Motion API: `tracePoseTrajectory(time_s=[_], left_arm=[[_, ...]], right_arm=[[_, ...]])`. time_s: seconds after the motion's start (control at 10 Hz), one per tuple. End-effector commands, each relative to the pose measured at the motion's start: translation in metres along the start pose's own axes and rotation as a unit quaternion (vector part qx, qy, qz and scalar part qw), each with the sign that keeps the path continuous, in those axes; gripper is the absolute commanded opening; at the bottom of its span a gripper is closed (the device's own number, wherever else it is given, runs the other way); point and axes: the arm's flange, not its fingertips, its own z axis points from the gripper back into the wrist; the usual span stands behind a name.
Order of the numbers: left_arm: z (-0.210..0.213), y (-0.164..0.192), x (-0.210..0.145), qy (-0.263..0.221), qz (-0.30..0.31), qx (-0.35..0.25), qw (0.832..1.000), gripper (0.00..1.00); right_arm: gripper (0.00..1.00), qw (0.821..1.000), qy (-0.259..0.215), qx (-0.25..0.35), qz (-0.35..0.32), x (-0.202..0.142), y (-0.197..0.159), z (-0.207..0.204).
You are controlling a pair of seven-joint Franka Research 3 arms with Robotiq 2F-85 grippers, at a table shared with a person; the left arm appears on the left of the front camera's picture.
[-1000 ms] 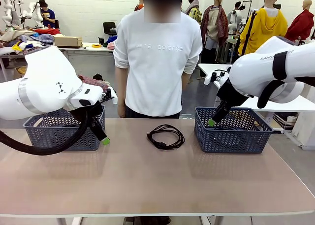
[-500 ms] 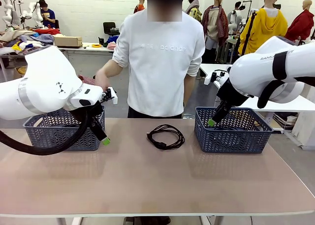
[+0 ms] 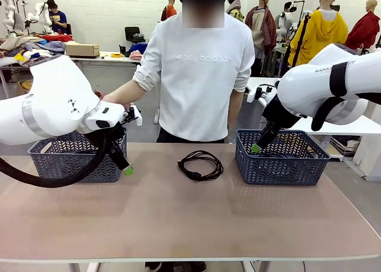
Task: Organize the cables according to human instructions.
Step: Pick up a bundle of cables and place it in the basket indicated by the human.
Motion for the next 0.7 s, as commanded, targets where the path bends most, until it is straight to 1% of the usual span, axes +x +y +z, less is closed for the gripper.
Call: tracePoseTrajectory(time_s=[0.0, 0.6], left_arm=[[0.0015, 0.0011, -0.0007, 0.0, 0.002, 0.002, 1.0, 1.0], [0.0, 0.0, 0.0, 0.0, 0.0, 0.0, 1.0, 1.0]], right_arm=[[1.0, 1.0, 0.001, -0.004, -0.001, 0.0017, -0.0002, 0.0007], [1.0, 1.0, 0.001, -0.004, -0.001, 0.0017, -0.0002, 0.0007]])
